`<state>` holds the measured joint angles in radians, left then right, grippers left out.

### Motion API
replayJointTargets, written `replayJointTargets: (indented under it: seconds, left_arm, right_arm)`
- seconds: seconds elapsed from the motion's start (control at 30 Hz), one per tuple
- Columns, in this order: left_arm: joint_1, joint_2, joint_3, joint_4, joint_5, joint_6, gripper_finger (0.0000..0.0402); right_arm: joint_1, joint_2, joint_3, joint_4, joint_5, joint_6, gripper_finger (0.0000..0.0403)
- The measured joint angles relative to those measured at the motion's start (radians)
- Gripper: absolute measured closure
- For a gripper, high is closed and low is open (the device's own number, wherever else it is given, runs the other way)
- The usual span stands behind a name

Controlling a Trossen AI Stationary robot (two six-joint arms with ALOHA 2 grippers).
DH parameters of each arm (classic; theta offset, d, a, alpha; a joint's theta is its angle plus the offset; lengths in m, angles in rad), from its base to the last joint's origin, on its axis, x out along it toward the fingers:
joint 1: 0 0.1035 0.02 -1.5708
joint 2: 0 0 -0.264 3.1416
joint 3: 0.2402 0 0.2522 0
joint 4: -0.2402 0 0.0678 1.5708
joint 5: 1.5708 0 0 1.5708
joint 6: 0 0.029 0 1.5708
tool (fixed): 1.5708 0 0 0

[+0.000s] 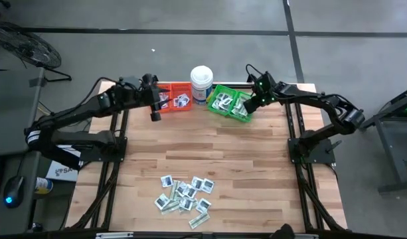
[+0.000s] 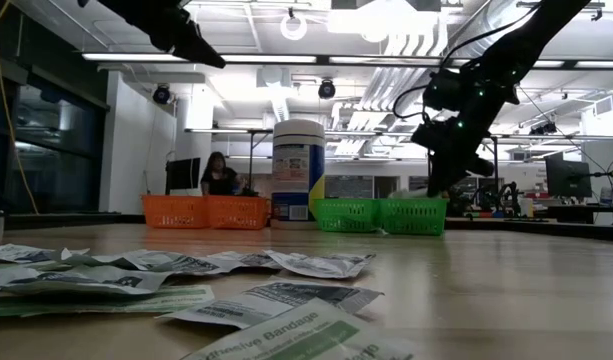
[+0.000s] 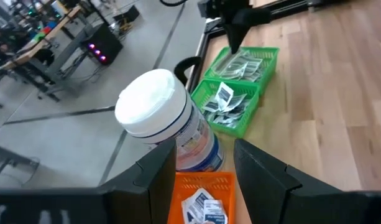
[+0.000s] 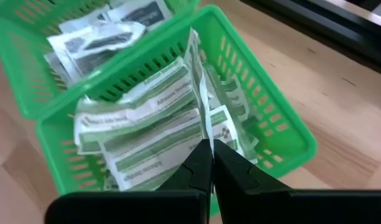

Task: Pick & Place First Aid Supplies
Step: Put the green bandage pack into the right green bin

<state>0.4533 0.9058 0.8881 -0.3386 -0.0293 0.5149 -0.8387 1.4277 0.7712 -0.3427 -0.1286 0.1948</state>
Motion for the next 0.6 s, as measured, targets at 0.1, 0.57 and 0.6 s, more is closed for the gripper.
replayJointTargets:
  seconds: [0.1, 0.57, 0.6]
  left_arm:
    - [0.028, -0.001, 0.000, 0.000, 0.050, 0.015, 0.0246]
    - [0.044, -0.040, 0.000, -0.010, 0.102, 0.013, 0.0246]
    - [0.044, -0.049, 0.000, -0.010, 0.102, 0.011, 0.0246]
  right_arm:
    - [0.001, 0.000, 0.000, 0.016, -0.021, 0.007, 0.0384]
    - [0.001, -0.052, 0.000, 0.019, -0.074, 0.041, 0.0231]
    - [0.001, -0.065, 0.000, 0.019, -0.074, 0.041, 0.0226]
